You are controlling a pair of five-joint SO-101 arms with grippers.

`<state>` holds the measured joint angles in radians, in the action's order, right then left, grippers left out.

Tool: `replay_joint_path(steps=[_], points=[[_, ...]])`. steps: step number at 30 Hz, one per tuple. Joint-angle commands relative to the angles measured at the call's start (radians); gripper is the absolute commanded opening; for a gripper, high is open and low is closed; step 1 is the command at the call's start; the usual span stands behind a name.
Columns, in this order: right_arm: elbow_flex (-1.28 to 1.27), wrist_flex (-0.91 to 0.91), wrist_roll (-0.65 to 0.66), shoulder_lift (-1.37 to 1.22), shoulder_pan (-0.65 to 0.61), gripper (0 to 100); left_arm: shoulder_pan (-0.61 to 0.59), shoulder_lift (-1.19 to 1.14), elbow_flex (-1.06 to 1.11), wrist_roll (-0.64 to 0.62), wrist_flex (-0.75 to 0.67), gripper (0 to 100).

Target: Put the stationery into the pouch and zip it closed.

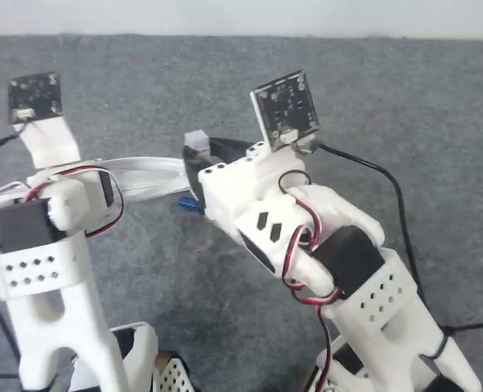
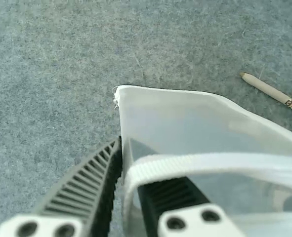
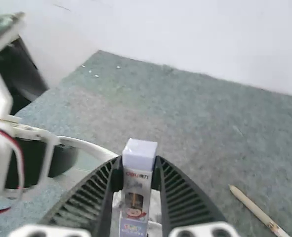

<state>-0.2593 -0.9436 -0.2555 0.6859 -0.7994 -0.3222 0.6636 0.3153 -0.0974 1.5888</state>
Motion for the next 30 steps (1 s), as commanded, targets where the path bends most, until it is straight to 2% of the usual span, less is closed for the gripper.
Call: replay_joint_path(steps=[1,13,24,30], points=[[0.066,0.059,0.021,0.047,-0.044,0.6,0.011,0.002,-0.056,-0.009,0.003,1],[0.002,0.323,0.118,0.047,-0.084,0.6,0.011,0.002,-0.056,-0.009,0.002,1],[-0.311,0.702,0.121,0.136,-0.084,0.6,0.011,0.002,-0.056,-0.009,0.002,1],[-0.442,0.811,0.121,0.183,-0.09,0.6,0.011,0.002,-0.056,-0.009,0.002,1]])
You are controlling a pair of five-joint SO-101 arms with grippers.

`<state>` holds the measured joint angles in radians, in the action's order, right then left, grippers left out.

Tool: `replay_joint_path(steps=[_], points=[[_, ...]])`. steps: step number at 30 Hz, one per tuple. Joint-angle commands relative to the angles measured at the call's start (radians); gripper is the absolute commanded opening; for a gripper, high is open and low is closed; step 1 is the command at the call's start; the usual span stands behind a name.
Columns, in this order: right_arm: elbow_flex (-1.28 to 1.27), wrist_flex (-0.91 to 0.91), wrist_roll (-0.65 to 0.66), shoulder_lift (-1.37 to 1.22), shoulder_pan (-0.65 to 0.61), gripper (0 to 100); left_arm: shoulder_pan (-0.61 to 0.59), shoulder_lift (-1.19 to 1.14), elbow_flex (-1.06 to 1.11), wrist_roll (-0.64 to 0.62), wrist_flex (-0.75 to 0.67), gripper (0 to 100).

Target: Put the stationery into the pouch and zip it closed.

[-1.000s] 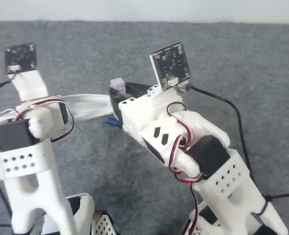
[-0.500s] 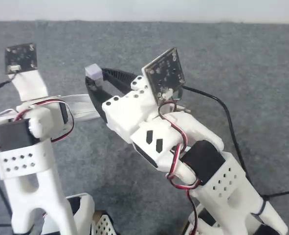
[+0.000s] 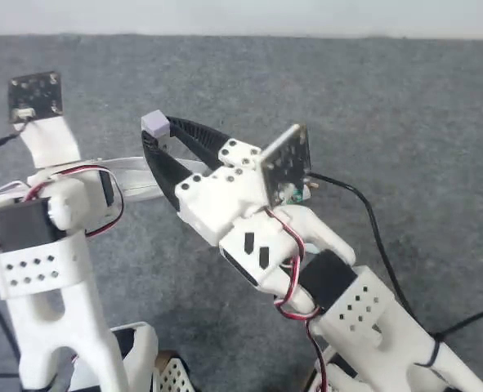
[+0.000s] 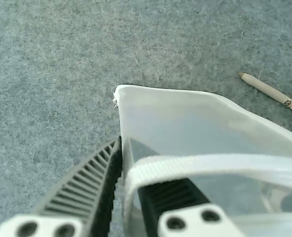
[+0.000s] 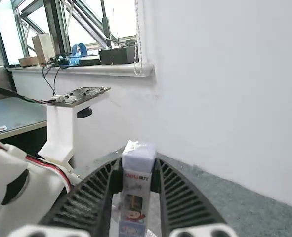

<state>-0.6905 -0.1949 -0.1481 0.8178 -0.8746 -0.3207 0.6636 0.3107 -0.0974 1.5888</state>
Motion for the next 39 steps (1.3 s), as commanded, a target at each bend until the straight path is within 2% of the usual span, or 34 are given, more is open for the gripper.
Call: replay_joint_path(steps=[1,7,11,15,24,28,36,39], points=[[-0.026,0.079,0.014,0.051,-0.016,0.6,0.009,0.002,-0.051,-0.009,0.002,1],[-0.141,0.211,0.02,0.051,-0.045,0.6,0.009,0.002,-0.051,-0.011,0.002,1],[-0.203,0.269,0.095,0.05,-0.07,0.6,0.009,0.002,-0.051,-0.011,0.002,1],[-0.281,0.406,0.147,0.047,-0.073,0.6,0.009,0.002,-0.051,-0.011,0.002,1],[-0.301,0.584,0.206,-0.142,-0.064,0.6,0.009,0.002,-0.051,-0.011,0.002,1],[-0.301,0.605,0.209,-0.193,-0.047,0.6,0.009,0.002,-0.051,-0.011,0.002,1],[-0.338,0.611,0.328,-0.194,-0.059,1.3,0.009,0.002,-0.05,-0.011,0.005,1],[-0.338,0.611,0.328,-0.194,-0.059,7.6,0.009,0.002,-0.045,-0.012,0.002,1]])
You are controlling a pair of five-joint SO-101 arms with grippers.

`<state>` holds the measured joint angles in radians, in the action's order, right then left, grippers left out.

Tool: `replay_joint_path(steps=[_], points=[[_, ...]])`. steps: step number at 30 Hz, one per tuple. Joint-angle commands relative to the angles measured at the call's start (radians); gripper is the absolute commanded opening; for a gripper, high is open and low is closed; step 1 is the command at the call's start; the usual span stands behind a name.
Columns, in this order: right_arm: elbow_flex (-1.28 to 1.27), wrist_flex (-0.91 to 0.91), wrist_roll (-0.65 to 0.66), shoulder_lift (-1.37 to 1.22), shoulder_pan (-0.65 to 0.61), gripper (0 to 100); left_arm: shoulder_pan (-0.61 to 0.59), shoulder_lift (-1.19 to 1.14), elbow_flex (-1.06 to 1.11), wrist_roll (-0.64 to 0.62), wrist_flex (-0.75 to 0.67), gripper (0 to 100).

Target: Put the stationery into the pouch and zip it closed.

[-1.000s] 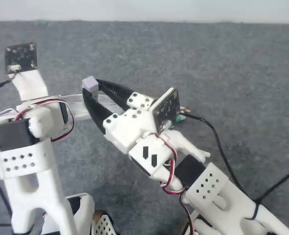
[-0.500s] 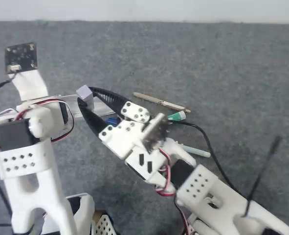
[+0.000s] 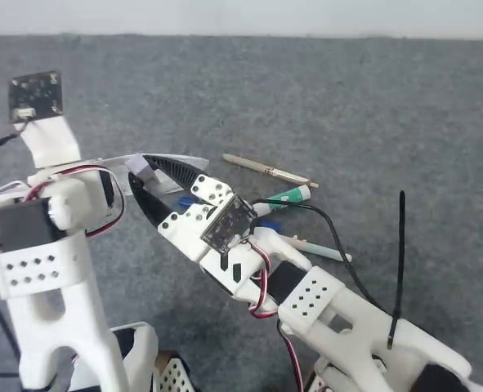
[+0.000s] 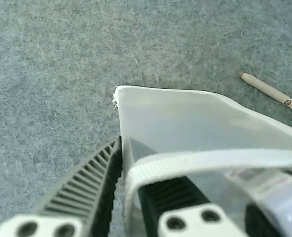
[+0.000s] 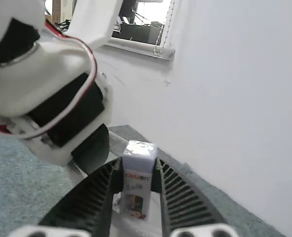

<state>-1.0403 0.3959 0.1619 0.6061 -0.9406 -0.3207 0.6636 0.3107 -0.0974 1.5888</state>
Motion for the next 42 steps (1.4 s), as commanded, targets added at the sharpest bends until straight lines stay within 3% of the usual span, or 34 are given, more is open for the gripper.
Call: replay_joint_path(steps=[1,4,22,38,42], points=[[0.011,0.021,0.018,0.018,0.007,10.1,0.009,0.002,-0.038,-0.012,0.0,1],[0.008,0.013,0.023,0.018,0.008,13.8,0.011,0.002,-0.028,-0.012,0.0,1],[0.008,0.008,0.02,0.071,0.035,12.7,0.009,0.002,-0.03,-0.012,0.0,1],[0.126,-0.507,0.012,0.341,0.071,12.7,0.009,0.002,-0.028,-0.012,-0.015,1],[0.181,-0.576,-0.103,0.357,0.143,12.7,0.009,0.002,-0.03,-0.012,-0.015,1]])
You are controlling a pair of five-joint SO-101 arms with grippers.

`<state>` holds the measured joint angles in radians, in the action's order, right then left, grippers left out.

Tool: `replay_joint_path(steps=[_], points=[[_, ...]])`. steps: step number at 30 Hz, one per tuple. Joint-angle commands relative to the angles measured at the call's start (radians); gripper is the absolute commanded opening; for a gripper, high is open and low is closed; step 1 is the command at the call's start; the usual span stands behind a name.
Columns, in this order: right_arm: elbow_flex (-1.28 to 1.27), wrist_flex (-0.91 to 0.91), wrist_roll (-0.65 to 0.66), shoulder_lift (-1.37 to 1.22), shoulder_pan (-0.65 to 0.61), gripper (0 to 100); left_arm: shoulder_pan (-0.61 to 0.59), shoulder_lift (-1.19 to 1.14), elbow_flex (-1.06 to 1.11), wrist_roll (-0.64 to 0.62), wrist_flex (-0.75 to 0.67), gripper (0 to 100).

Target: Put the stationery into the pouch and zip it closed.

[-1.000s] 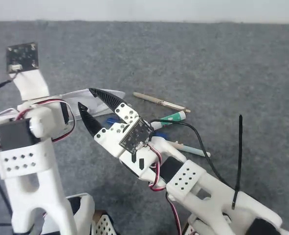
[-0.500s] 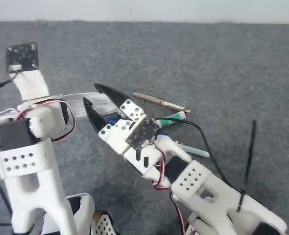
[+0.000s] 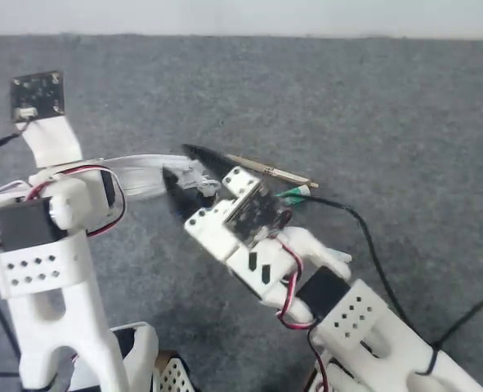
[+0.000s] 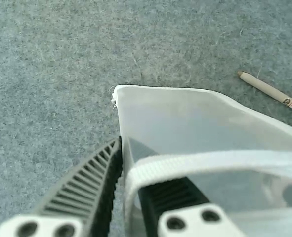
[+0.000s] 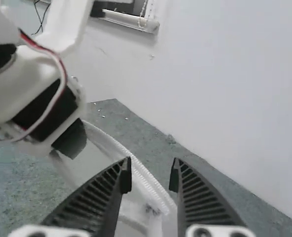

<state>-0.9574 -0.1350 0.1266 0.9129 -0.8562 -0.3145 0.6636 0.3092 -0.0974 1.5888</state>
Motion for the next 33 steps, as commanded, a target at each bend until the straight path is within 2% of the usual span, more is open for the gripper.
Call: replay_joint_path(steps=[1,12,24,33], points=[[0.117,-0.077,-0.087,0.051,0.076,12.7,0.003,0.002,-0.028,-0.012,-0.015,1],[0.275,-0.469,-0.324,0.041,0.298,12.6,0.003,0.002,-0.027,-0.012,-0.015,1],[0.27,-0.769,-0.336,0.028,0.329,12.6,0.002,0.002,-0.024,-0.012,-0.014,1],[0.276,-0.82,-0.299,-0.242,0.34,13.0,0.002,0.002,0.008,-0.011,-0.035,1]])
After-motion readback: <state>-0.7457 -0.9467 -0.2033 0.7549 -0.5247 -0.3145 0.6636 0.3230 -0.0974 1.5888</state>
